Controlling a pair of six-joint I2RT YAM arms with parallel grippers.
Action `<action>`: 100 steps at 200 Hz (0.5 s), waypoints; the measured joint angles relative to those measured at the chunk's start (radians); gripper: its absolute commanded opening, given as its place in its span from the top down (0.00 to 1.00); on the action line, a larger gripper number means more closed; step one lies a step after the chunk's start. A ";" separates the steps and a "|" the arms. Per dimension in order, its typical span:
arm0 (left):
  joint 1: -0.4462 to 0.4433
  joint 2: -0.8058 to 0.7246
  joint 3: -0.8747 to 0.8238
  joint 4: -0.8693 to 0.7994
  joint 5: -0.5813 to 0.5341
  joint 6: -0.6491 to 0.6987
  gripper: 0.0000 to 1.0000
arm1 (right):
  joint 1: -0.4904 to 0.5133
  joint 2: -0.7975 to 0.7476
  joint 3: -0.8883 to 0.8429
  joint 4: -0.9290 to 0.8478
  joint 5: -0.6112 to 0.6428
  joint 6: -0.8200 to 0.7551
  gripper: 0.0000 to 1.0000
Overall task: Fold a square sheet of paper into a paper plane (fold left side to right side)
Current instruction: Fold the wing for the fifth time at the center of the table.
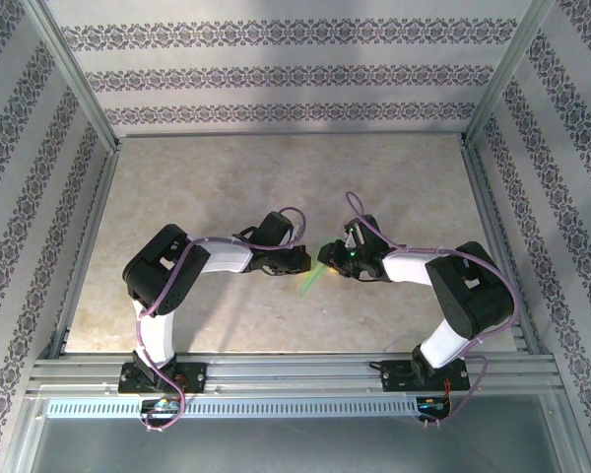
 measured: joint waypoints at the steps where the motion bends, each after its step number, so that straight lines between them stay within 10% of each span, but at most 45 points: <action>1: 0.000 0.000 0.000 0.000 0.000 0.001 0.97 | 0.000 0.000 0.000 0.000 0.000 0.000 0.62; 100: 0.000 0.008 0.023 -0.029 0.003 0.034 0.98 | -0.003 0.000 0.011 -0.019 -0.005 -0.030 0.62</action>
